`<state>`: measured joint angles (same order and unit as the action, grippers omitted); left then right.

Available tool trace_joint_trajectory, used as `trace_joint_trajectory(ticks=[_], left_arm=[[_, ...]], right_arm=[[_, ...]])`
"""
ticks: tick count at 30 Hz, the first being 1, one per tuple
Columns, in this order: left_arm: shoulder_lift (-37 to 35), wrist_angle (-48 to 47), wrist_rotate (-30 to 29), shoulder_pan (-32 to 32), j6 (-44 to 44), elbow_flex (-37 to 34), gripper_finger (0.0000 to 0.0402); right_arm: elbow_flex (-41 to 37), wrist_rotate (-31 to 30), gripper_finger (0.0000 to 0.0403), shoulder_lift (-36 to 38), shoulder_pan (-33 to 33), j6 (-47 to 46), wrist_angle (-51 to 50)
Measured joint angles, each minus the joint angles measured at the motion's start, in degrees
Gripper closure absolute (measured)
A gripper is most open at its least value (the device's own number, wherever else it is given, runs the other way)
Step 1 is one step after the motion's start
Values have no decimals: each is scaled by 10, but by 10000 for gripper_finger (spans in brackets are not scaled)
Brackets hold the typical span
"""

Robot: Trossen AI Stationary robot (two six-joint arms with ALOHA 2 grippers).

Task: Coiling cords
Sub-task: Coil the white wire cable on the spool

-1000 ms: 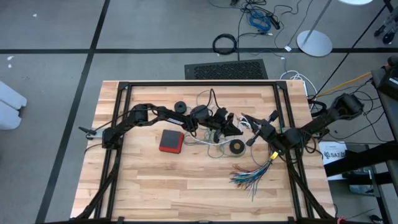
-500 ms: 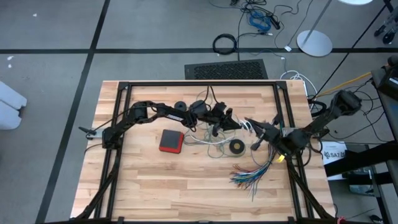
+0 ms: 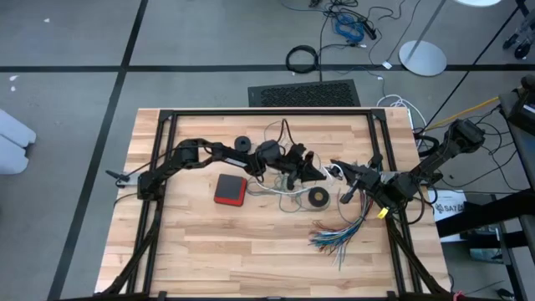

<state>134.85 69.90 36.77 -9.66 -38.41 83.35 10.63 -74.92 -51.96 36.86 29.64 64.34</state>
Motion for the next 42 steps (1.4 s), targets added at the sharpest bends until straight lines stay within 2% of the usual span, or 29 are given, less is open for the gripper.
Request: trace_joint_trajectory(ticks=[8,12,19,23,32,37,42], left_arm=[[0,-14,-62,27,33,0,401],[0,-20,-94,41,56,0,401],[0,-34,-164,52,75,1,401],[-1,-46,-174,52,74,1,401],[-45,-144,-177,60,123,0,401],[-81,-232,-201,72,180,0,401],[-105,-276,-225,85,206,0,401]], right_arm=[[0,2,403,0,-18,-23,-2],[0,39,403,0,-39,-59,-17],[0,104,403,-9,-86,-179,-96],[0,108,403,-16,-92,-200,-111],[0,135,403,-16,-89,-199,-118],[0,138,403,-9,-73,-202,-134],[0,134,403,2,-57,-199,-138]])
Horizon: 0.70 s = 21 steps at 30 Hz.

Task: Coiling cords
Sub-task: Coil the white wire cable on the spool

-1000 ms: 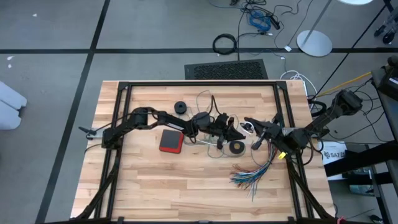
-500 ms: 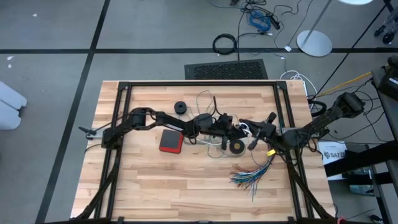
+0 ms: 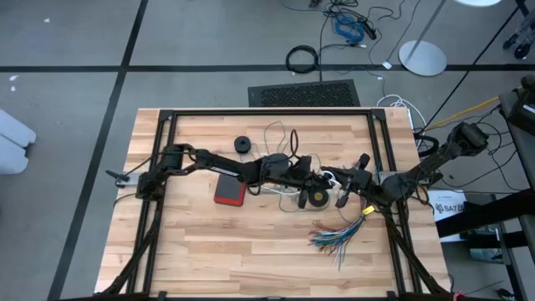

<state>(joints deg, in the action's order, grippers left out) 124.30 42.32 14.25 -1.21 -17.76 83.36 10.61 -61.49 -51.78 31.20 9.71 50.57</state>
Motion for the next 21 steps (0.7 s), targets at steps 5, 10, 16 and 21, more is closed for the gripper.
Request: trace_joint_trajectory(ticks=[5,10,16,21], left_arm=[[-11,-33,-19,11,4,0,401],[-14,-58,-49,20,3,0,401],[-14,-58,-83,18,3,0,401],[-14,-59,-90,3,-3,0,401]], right_arm=[[0,-45,403,4,19,21,-3],[0,-93,403,4,40,69,-1],[0,-120,403,2,45,126,27],[2,-123,403,-19,38,157,48]])
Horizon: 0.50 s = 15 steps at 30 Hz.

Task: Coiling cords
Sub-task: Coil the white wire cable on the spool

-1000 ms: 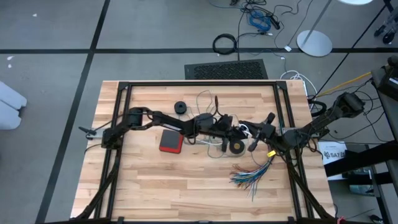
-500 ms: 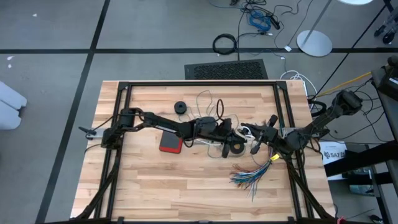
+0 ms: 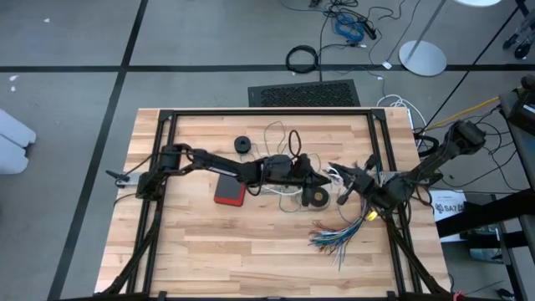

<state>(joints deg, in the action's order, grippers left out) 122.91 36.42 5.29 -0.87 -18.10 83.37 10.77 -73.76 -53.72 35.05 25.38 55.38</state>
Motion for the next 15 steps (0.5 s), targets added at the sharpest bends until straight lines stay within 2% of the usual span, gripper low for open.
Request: trace_joint_trajectory(ticks=[7,15], left_arm=[[-27,-98,-11,-12,7,0,401],[-76,-167,-55,-2,52,0,401]], right_arm=[[30,-2,403,-40,-2,31,-4],[35,4,403,-40,-2,24,3]])
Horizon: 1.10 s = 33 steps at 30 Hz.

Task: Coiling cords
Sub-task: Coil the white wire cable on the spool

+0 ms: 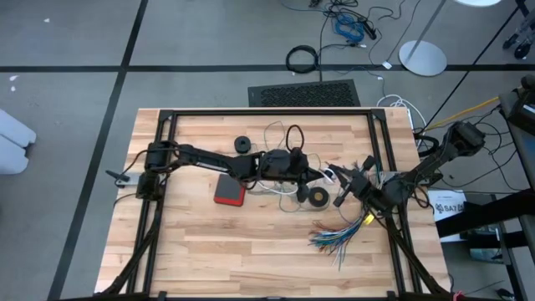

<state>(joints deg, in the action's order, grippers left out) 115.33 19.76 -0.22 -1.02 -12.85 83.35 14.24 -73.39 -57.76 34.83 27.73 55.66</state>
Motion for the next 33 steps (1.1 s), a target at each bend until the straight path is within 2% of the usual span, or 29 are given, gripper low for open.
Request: trace_joint_trajectory(ticks=[7,12,19,29,33], left_arm=[[-10,-7,-55,30,44,0,401],[-10,-4,-113,53,98,0,401],[-11,-8,-149,72,144,1,401],[-11,-23,-201,98,220,1,401],[-11,-21,-209,101,228,1,401]], right_arm=[[-1,46,403,-1,-4,10,61],[-1,51,403,0,-7,2,102],[-1,54,403,0,-28,-35,128],[-1,151,403,0,-64,-91,147],[-1,170,403,0,-64,-126,127]])
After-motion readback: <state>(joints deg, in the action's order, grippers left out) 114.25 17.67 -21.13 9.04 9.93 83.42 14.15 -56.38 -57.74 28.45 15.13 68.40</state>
